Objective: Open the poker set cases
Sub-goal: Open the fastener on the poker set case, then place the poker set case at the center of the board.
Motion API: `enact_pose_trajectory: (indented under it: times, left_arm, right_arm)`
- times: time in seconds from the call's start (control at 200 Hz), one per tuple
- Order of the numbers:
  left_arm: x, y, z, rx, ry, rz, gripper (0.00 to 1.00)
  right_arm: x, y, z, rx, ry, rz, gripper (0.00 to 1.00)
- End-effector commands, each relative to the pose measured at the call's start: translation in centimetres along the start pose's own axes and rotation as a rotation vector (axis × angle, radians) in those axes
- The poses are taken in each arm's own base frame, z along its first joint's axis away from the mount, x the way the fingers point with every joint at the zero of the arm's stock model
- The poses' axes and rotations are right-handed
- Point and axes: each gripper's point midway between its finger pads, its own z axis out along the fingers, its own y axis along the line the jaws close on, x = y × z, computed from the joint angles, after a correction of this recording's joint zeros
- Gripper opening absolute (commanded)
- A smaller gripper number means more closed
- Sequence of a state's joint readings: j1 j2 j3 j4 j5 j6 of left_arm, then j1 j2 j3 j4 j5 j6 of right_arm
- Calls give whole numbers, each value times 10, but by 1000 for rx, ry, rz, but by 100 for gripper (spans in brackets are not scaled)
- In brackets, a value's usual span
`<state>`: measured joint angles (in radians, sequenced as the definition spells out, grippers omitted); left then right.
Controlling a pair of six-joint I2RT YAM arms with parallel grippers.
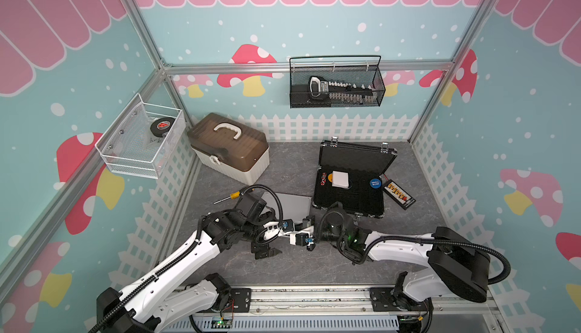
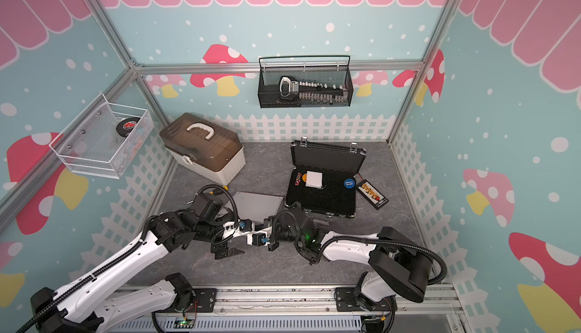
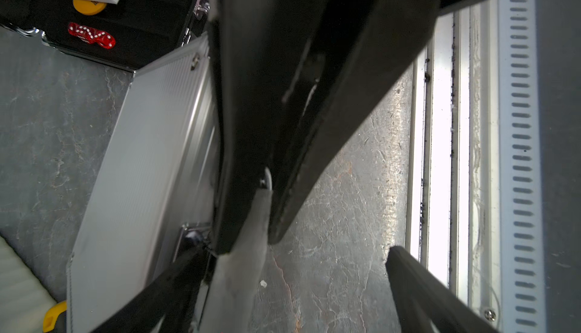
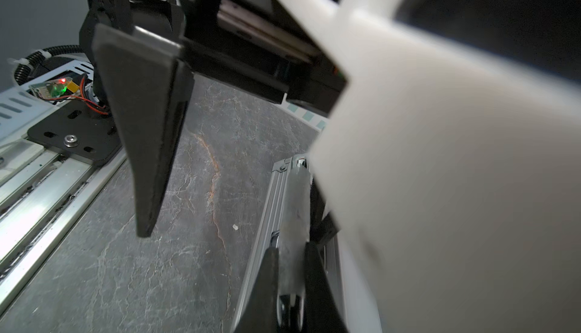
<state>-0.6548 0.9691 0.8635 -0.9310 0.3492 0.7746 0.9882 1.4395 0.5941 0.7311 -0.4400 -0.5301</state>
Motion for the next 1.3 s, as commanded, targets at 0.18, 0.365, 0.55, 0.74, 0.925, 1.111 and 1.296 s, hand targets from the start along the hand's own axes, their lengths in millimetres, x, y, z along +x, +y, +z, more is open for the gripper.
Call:
enact_pose_trajectory:
  times: [0.18,0.365,0.55,0.74,0.925,1.111,1.296]
  left_arm:
    - [-4,-23,-5,65,-58,122,95]
    - [-5,-25,-3,72,-72,117,99]
    - [-14,-23,-9,47,-129,139,99]
    - [-24,-14,-23,-60,-217,166,99]
    - [-27,-12,-26,-90,-250,139,99]
    - [-31,24,-34,-263,-285,-41,99]
    - [-37,79,-84,-603,-507,-453,98]
  right_arm:
    - [1,1,3,24,-22,10,0]
    - [18,20,8,-27,37,-8,0]
    - [31,37,11,-68,79,-31,0]
    - [51,54,15,-92,144,-77,0]
    - [61,63,17,-104,171,-94,0]
    - [72,69,16,-102,201,-107,0]
    - [73,63,11,-59,221,-77,21]
